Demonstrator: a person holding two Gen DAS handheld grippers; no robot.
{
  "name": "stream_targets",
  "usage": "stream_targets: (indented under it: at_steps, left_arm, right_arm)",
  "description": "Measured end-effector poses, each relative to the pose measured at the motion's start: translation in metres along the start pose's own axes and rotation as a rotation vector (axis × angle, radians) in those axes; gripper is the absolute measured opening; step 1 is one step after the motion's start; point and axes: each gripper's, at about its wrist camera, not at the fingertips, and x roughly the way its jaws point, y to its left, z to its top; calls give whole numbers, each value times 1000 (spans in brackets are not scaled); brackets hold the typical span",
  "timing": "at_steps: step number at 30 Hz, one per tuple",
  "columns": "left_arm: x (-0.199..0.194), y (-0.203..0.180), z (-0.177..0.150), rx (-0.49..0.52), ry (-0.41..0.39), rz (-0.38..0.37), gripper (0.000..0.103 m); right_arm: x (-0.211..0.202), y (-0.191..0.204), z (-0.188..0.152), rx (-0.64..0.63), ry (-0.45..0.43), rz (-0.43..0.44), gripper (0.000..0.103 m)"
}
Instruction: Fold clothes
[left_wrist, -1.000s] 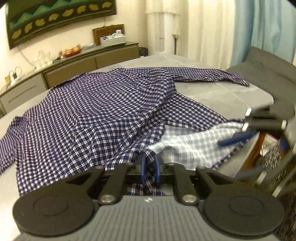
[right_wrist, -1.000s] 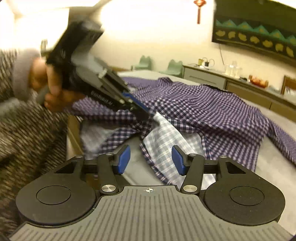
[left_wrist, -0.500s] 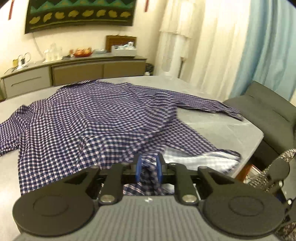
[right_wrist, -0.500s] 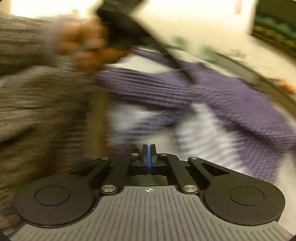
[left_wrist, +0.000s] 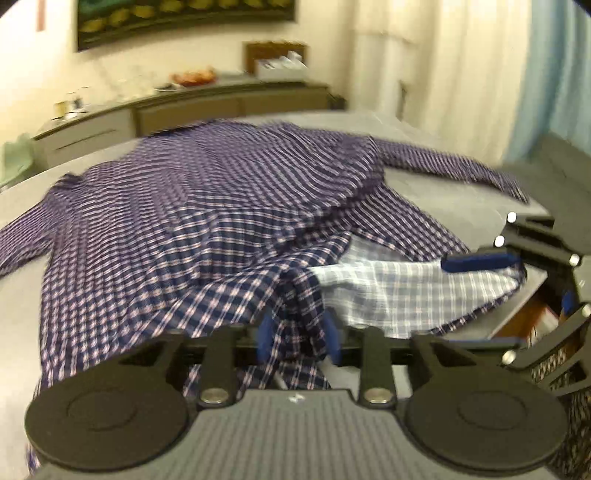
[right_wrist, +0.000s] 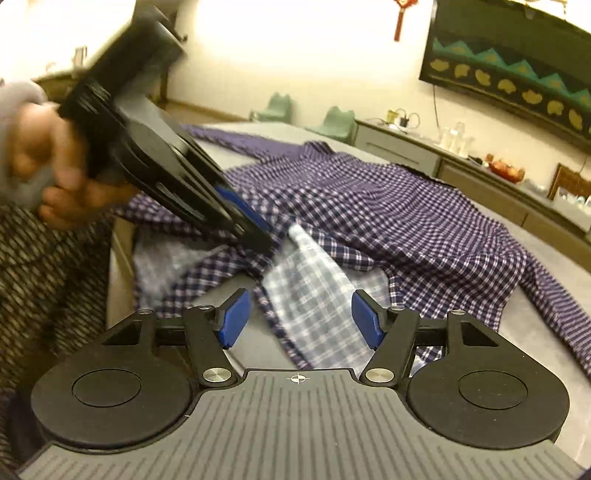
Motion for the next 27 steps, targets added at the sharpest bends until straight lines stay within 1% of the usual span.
stream_targets:
  at_steps: [1,2,5,6,7,8,10,12,15,18,20,21,22,24,27]
  left_arm:
    - [-3,1,-4,-22,-13,7,39]
    - [3,-2,-5,-19,-6,3,39]
    - [18,-11,-5,-6,9,-3,38]
    - [22,-15,-3,1,11,1,32]
    - [26,-14,-1,-10,22,8,10]
    - [20,-12,-5,-12,33,-7,7]
    - [8,-8,-12,-17,56,-37,6]
    - [-4,-4,-18,-21,78,-67,6]
    - [-22,2,-29,-28,112,-112,6]
    - [-40,8,-39,-35,146,-157,7]
    - [-52,12,-46,-39,168,-188,12]
    - [-58,14,-50,-41,179,-200,13]
    - [-55,17,-52,-38,188,-172,14]
    - [-47,20,-55,-32,196,-129,15]
    - [-39,18,-53,-19,201,-106,15]
  right_arm:
    - [2,2,-1,-9,6,2,68]
    - [6,3,1,-13,14,8,70]
    - [10,4,-2,-31,42,-4,71]
    - [11,2,-3,-23,49,-11,71]
    - [13,-1,-4,-15,55,-18,71]
    - [15,-3,-5,-7,62,-26,71]
    - [14,-10,-6,20,66,-37,69]
    - [8,-18,-7,55,65,-26,68]
    - [-14,-31,-11,118,36,21,69]
    - [-34,-42,-10,177,-22,72,78]
    - [-44,-50,-9,232,-73,96,86]
    - [-43,-52,-8,254,-80,96,86]
    - [-43,-54,-8,276,-85,95,86]
    - [-32,-45,-8,240,-43,98,86]
    - [-17,-30,-9,185,22,102,85]
